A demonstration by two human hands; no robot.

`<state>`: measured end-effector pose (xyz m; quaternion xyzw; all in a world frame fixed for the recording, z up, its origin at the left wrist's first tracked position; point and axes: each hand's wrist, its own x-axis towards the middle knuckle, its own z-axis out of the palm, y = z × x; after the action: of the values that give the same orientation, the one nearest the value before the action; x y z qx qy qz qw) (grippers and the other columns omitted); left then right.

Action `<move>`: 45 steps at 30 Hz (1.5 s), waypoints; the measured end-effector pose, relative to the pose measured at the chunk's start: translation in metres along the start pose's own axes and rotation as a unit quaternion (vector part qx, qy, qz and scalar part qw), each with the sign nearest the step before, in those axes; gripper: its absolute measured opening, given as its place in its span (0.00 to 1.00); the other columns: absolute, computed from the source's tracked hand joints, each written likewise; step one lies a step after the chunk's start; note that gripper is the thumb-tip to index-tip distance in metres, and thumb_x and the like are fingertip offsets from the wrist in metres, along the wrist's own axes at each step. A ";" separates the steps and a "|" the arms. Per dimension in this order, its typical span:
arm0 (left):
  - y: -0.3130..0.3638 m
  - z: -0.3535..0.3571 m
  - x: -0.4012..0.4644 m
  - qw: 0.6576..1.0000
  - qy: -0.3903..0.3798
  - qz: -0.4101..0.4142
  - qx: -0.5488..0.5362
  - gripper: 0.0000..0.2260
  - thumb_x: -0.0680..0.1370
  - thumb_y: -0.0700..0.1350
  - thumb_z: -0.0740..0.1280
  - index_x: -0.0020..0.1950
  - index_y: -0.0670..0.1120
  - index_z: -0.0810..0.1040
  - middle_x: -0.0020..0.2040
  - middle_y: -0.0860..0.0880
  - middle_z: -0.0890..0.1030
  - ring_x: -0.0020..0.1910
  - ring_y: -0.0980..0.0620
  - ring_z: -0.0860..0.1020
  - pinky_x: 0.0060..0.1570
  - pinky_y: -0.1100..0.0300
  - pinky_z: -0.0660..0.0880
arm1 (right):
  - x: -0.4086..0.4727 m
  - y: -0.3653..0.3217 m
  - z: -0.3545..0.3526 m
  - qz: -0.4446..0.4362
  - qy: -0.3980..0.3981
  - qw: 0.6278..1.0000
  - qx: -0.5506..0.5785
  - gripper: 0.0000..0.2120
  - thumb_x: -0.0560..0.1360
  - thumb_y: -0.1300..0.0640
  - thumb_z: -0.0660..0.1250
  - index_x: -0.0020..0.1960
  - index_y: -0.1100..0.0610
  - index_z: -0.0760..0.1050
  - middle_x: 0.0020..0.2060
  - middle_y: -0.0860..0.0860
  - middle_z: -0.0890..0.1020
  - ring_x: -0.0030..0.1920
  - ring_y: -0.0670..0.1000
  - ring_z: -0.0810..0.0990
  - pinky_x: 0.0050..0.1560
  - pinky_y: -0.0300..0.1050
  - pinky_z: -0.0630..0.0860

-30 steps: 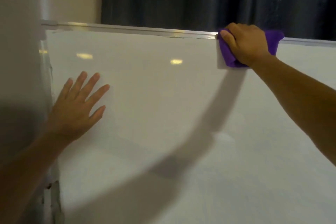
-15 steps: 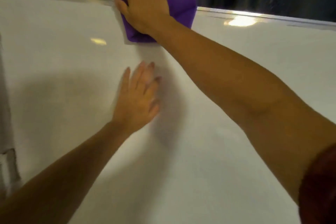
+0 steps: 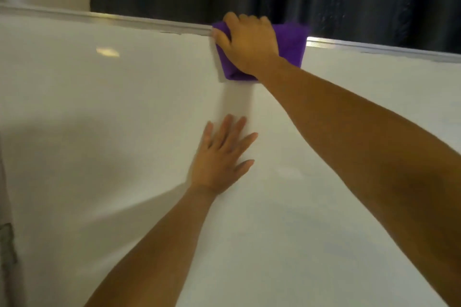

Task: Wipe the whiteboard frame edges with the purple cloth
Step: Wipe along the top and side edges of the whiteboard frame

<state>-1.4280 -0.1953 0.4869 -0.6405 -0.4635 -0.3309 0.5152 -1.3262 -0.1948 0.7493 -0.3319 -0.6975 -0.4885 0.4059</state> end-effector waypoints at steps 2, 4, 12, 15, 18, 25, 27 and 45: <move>-0.001 0.000 -0.003 1.000 0.007 -0.002 0.006 0.30 0.84 0.64 0.58 0.84 0.58 0.59 0.87 0.49 0.55 0.86 0.42 0.52 0.83 0.37 0.43 | -0.020 0.044 -0.006 0.011 -0.008 1.000 -0.013 0.27 0.81 0.37 0.46 0.62 0.56 0.71 0.52 0.58 0.81 0.51 0.61 0.78 0.53 0.55 0.67; -0.004 0.000 -0.005 1.000 0.023 -0.007 0.017 0.30 0.84 0.65 0.58 0.85 0.59 0.58 0.87 0.49 0.55 0.86 0.41 0.53 0.83 0.36 0.45 | -0.038 0.087 -0.010 0.028 -0.021 0.999 -0.006 0.27 0.81 0.37 0.47 0.60 0.57 0.72 0.51 0.59 0.81 0.50 0.63 0.78 0.53 0.55 0.68; -0.016 -0.008 -0.014 0.998 0.033 0.007 0.048 0.30 0.86 0.65 0.52 0.86 0.58 0.52 0.88 0.49 0.49 0.87 0.41 0.49 0.83 0.35 0.49 | -0.102 0.224 -0.032 0.102 -0.044 0.994 -0.016 0.30 0.81 0.35 0.45 0.55 0.58 0.73 0.48 0.63 0.80 0.46 0.65 0.77 0.52 0.58 0.69; -0.015 -0.004 -0.013 0.998 0.016 0.001 0.055 0.29 0.86 0.63 0.53 0.86 0.58 0.52 0.88 0.49 0.49 0.87 0.41 0.49 0.83 0.35 0.48 | -0.101 0.234 -0.028 0.102 -0.037 0.994 -0.002 0.31 0.80 0.34 0.46 0.53 0.59 0.73 0.46 0.63 0.81 0.44 0.65 0.77 0.49 0.57 0.69; -0.016 -0.005 -0.014 0.998 0.016 -0.001 0.067 0.29 0.86 0.62 0.54 0.86 0.57 0.54 0.88 0.47 0.51 0.86 0.39 0.50 0.83 0.34 0.49 | -0.098 0.233 -0.021 0.094 -0.023 0.995 0.000 0.31 0.80 0.33 0.46 0.52 0.58 0.73 0.44 0.61 0.81 0.42 0.64 0.77 0.47 0.56 0.69; 0.042 -0.018 0.015 0.998 0.028 -0.004 0.064 0.23 0.80 0.50 0.64 0.75 0.46 0.75 0.83 0.42 0.65 0.85 0.38 0.58 0.81 0.30 0.52 | -0.083 0.213 -0.017 0.057 -0.001 0.998 0.028 0.28 0.81 0.36 0.46 0.55 0.57 0.73 0.48 0.59 0.82 0.47 0.63 0.79 0.44 0.53 0.66; 0.094 -0.016 0.054 0.998 0.024 -0.002 0.060 0.23 0.81 0.52 0.66 0.75 0.47 0.75 0.83 0.43 0.66 0.84 0.38 0.60 0.80 0.30 0.54 | -0.066 0.189 -0.021 -0.004 -0.008 0.999 0.050 0.27 0.81 0.36 0.46 0.59 0.56 0.73 0.50 0.58 0.82 0.48 0.62 0.80 0.42 0.51 0.64; 0.291 0.093 0.171 0.991 0.094 -0.010 0.090 0.38 0.80 0.71 0.60 0.85 0.55 0.58 0.87 0.45 0.55 0.85 0.38 0.54 0.80 0.27 0.49 | -0.215 0.511 0.002 0.039 -0.058 0.997 0.035 0.24 0.83 0.40 0.48 0.64 0.55 0.71 0.55 0.58 0.81 0.53 0.62 0.78 0.55 0.55 0.68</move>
<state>-1.1013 -0.0740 0.5149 -0.5526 -0.4476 -0.3516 0.6088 -0.7907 -0.0529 0.7680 -0.3726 -0.7229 -0.4275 0.3947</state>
